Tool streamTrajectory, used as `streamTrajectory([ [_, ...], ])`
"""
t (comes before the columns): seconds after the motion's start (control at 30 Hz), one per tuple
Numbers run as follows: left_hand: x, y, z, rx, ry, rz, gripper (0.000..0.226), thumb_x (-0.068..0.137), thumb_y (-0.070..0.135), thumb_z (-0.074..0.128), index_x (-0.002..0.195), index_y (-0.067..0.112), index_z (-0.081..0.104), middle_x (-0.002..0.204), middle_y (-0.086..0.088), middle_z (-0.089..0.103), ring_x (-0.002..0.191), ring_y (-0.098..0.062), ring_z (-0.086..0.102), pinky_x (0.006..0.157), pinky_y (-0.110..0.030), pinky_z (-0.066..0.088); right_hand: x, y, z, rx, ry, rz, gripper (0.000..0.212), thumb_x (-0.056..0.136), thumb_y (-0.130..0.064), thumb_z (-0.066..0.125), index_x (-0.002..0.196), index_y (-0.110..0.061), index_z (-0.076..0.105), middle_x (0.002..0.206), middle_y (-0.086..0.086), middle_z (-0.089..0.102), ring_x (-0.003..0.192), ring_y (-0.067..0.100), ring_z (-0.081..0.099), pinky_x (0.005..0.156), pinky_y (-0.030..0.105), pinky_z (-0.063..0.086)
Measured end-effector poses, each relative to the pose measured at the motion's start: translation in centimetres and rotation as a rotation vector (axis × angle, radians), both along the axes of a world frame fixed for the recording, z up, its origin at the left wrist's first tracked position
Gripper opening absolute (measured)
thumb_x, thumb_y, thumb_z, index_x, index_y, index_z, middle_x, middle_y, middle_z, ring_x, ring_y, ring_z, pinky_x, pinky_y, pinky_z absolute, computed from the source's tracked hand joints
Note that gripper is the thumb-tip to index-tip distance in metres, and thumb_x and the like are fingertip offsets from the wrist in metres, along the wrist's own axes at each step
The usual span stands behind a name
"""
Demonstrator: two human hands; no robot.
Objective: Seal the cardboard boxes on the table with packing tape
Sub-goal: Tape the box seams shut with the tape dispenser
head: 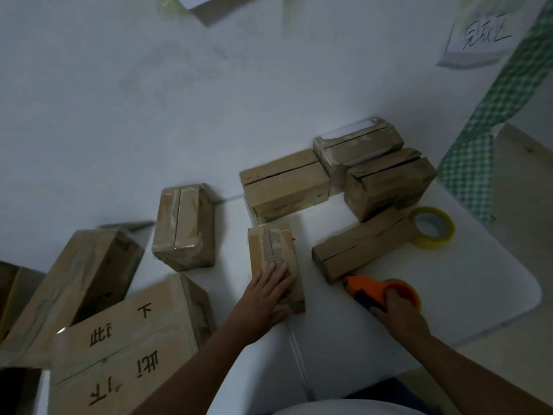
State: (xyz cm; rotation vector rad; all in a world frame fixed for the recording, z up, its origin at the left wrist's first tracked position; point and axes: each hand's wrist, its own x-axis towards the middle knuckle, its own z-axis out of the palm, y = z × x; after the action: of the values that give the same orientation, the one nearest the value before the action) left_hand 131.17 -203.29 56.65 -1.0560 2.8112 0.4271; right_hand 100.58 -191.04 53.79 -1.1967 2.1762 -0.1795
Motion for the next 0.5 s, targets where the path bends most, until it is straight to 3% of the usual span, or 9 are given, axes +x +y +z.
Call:
streamTrajectory([
  [0.1, -0.2, 0.3, -0.1, -0.041, 0.023, 0.01, 0.072, 0.1, 0.047, 0.047, 0.157, 0.03, 0.008, 0.164, 0.009, -0.01, 0.15, -0.016, -0.018, 0.121, -0.037, -0.012, -0.8, 0.9, -0.5, 0.017, 0.145, 0.196, 0.026, 0.096, -0.041, 0.051, 0.101, -0.016, 0.053, 0.098, 0.001, 0.061, 0.085, 0.015, 0.058, 0.069, 0.031, 0.045],
  [0.2, -0.1, 0.4, -0.2, -0.041, 0.062, 0.032, 0.068, 0.1, 0.044, 0.047, 0.157, 0.029, 0.013, 0.164, 0.008, -0.005, 0.151, -0.017, -0.012, 0.121, -0.04, -0.008, -1.0, 2.0, 0.1, 0.023, 0.135, 0.173, 0.064, 0.084, -0.078, 0.035, 0.108, -0.025, 0.063, 0.104, 0.002, 0.065, 0.092, 0.019, 0.06, 0.079, 0.036, 0.046],
  [0.23, 0.0, 0.4, -0.2, -0.038, 0.074, 0.031, 0.068, 0.1, 0.044, 0.047, 0.157, 0.029, 0.012, 0.164, 0.008, -0.005, 0.151, -0.017, -0.011, 0.121, -0.04, -0.008, -1.3, 2.1, 0.6, -0.022, 0.124, 0.215, 0.068, 0.085, -0.079, 0.032, 0.121, -0.027, 0.06, 0.109, 0.003, 0.064, 0.097, 0.02, 0.06, 0.082, 0.036, 0.044],
  [0.3, 0.0, 0.3, -0.4, -0.038, 0.093, 0.027, 0.069, 0.099, 0.045, 0.047, 0.156, 0.031, 0.011, 0.164, 0.008, -0.004, 0.151, -0.016, -0.012, 0.121, -0.038, -0.008, -1.2, 1.6, 1.7, -0.06, 0.074, 0.347, 0.062, 0.098, -0.057, 0.037, 0.15, -0.024, 0.029, 0.122, 0.008, 0.06, 0.104, 0.021, 0.058, 0.083, 0.031, 0.042],
  [0.33, 0.0, 0.2, -0.4, -0.033, 0.087, 0.027, 0.07, 0.099, 0.045, 0.047, 0.156, 0.032, 0.009, 0.164, 0.008, -0.006, 0.151, -0.016, -0.014, 0.122, -0.038, -0.007, -1.1, 1.0, 2.4, -0.112, 0.07, 0.391, 0.063, 0.1, -0.046, 0.04, 0.153, -0.02, 0.018, 0.125, 0.009, 0.058, 0.104, 0.022, 0.058, 0.081, 0.029, 0.041],
  [0.43, 0.0, -0.3, -0.3, 0.002, 0.008, -0.006, 0.075, 0.099, 0.047, 0.047, 0.155, 0.033, -0.002, 0.163, 0.008, -0.016, 0.149, -0.016, -0.021, 0.124, -0.042, -0.004, 0.1, -0.8, 4.3, -0.26, 0.012, 0.452, 0.054, 0.101, -0.04, 0.043, 0.147, -0.015, 0.032, 0.118, 0.009, 0.062, 0.096, 0.021, 0.059, 0.07, 0.024, 0.038],
  [0.5, -0.3, -0.7, 0.6, 0.041, 0.052, -0.019, 0.073, 0.1, 0.047, 0.047, 0.157, 0.027, 0.006, 0.163, 0.005, -0.015, 0.151, -0.019, -0.015, 0.124, -0.043, 0.004, 0.9, -1.9, 5.7, -0.324, 0.011, 0.519, 0.043, 0.101, -0.04, 0.041, 0.135, -0.014, 0.043, 0.107, 0.009, 0.064, 0.085, 0.019, 0.058, 0.065, 0.026, 0.037],
])
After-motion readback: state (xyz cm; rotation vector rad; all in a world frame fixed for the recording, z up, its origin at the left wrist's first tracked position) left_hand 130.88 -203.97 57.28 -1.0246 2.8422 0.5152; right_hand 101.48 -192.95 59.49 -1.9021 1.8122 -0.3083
